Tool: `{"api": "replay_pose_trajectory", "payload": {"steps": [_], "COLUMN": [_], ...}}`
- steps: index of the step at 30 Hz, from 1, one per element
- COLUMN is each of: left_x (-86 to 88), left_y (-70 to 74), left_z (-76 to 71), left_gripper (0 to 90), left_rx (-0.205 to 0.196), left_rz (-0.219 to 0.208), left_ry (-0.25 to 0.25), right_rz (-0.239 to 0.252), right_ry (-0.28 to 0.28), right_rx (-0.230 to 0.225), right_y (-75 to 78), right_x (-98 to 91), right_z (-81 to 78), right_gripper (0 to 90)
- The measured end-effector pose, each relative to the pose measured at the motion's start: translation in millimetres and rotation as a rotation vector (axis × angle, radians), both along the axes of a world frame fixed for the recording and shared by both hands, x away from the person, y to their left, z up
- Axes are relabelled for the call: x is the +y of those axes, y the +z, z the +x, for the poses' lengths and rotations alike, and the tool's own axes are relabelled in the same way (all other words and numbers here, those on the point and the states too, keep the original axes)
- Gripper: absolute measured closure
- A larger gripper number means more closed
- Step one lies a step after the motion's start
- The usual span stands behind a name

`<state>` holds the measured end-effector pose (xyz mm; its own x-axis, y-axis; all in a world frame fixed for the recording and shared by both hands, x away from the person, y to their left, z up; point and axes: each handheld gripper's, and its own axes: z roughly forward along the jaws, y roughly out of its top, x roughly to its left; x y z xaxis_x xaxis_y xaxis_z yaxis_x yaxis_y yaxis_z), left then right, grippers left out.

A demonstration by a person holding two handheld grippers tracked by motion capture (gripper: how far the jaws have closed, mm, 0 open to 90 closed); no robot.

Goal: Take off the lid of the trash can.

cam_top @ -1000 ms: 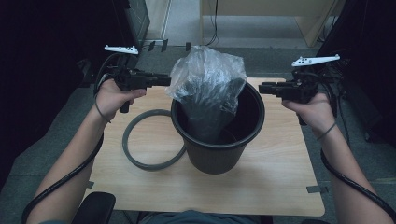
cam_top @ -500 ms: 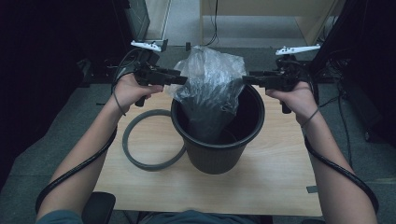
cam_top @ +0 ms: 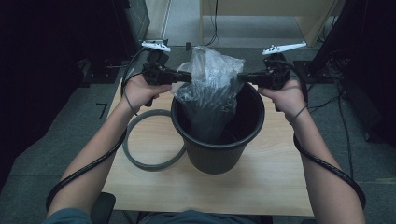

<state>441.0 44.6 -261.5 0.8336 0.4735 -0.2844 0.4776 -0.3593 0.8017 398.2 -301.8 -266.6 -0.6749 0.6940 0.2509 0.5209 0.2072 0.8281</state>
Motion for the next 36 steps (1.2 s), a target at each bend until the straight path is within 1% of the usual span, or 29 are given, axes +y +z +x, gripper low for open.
{"api": "replay_pose_trajectory", "payload": {"steps": [1, 3, 5, 11, 12, 14, 16, 19, 21, 22, 24, 25, 26, 27, 28, 29, 30, 31, 32, 33, 34, 35, 36], "left_x": [0.8, 2.9, 6.2, 16.0, 16.0, 24.3, 31.4, 40.0, 41.1, 40.4, 36.6, 36.6, 33.8, 26.9, 26.9, 21.3, 13.1, 8.2, 8.2, 2.0, -2.5, -9.1, -12.0], "left_y": [0.4, 1.0, 1.6, 2.1, 2.1, 2.1, 1.7, 2.5, 4.5, 5.6, 7.7, 7.7, 8.5, 9.7, 9.7, 9.7, 8.6, 7.4, 7.4, 5.4, 3.5, 0.2, -1.6], "left_z": [0.3, -0.6, -1.7, -5.3, -5.3, -8.5, -11.3, -12.7, -12.9, -12.4, -12.1, -12.1, -11.6, -9.3, -9.3, -7.3, -2.8, 0.1, 0.1, 3.2, 5.2, 7.0, 7.6], "left_gripper": [86.0, 89.8, 90.0, 90.0, 90.0, 90.0, 90.0, 90.0, 89.0, 85.2, 78.4, 74.6, 70.6, 68.9, 65.9, 65.9, 60.3, 57.6, 55.7, 55.7, 55.6, 55.2, 55.3], "left_rx": [0.021, 0.026, 0.032, 0.036, 0.036, 0.034, 0.035, 0.049, 0.035, 0.033, 0.011, 0.011, 0.003, 0.003, 0.003, -0.006, -0.010, -0.013, -0.013, -0.009, 0.001, 0.003, 0.001], "left_rz": [-0.001, 0.000, -0.010, -0.011, -0.011, -0.021, -0.034, -0.058, -0.059, -0.060, -0.061, -0.061, -0.062, -0.056, -0.056, -0.045, -0.039, -0.029, -0.029, -0.013, -0.006, 0.007, 0.014], "left_ry": [0.002, 0.000, -0.006, -0.008, -0.008, -0.006, -0.004, -0.004, 0.003, -0.004, -0.013, -0.013, -0.020, -0.042, -0.042, -0.047, -0.056, -0.054, -0.054, -0.055, -0.063, -0.069, -0.072], "right_rz": [-0.001, 0.000, 0.005, 0.011, 0.020, 0.051, 0.072, 0.075, 0.073, 0.075, 0.072, 0.066, 0.062, 0.065, 0.065, 0.071, 0.087, 0.091, 0.091, 0.096, 0.102, 0.091, 0.081], "right_ry": [0.002, 0.006, 0.002, -0.016, -0.016, -0.013, -0.004, -0.003, -0.015, -0.017, -0.026, -0.030, -0.031, -0.035, -0.035, -0.037, -0.032, -0.031, -0.031, -0.026, -0.021, -0.007, -0.001], "right_rx": [0.005, 0.011, 0.012, 0.026, 0.033, 0.046, 0.045, 0.047, 0.039, 0.031, 0.014, 0.002, -0.011, -0.024, -0.024, -0.036, -0.047, -0.057, -0.057, -0.063, -0.063, -0.055, -0.053], "right_y": [0.5, 1.3, 2.0, -0.7, -1.8, -4.2, -6.5, -7.3, -6.5, -5.7, -2.8, -1.2, 0.6, 2.6, 2.6, 4.6, 8.3, 9.6, 9.6, 10.2, 9.8, 7.0, 5.3], "right_x": [-1.3, -5.4, -10.7, -30.3, -33.3, -39.3, -45.5, -52.1, -54.5, -55.1, -55.3, -55.1, -55.0, -54.7, -54.7, -54.1, -50.9, -48.0, -48.0, -44.4, -39.6, -31.1, -28.0], "right_z": [-0.9, -3.0, -6.2, -15.9, -17.7, -22.9, -31.5, -39.9, -42.6, -42.8, -42.6, -42.1, -41.5, -40.9, -40.9, -39.7, -36.7, -34.9, -34.9, -32.5, -29.9, -25.6, -24.3], "right_gripper": [90.0, 90.0, 90.0, 90.0, 90.0, 90.0, 90.0, 90.0, 80.8, 76.6, 68.0, 66.0, 63.1, 59.8, 59.8, 59.2, 55.5, 53.5, 53.5, 51.5, 49.8, 48.6, 48.7]}}
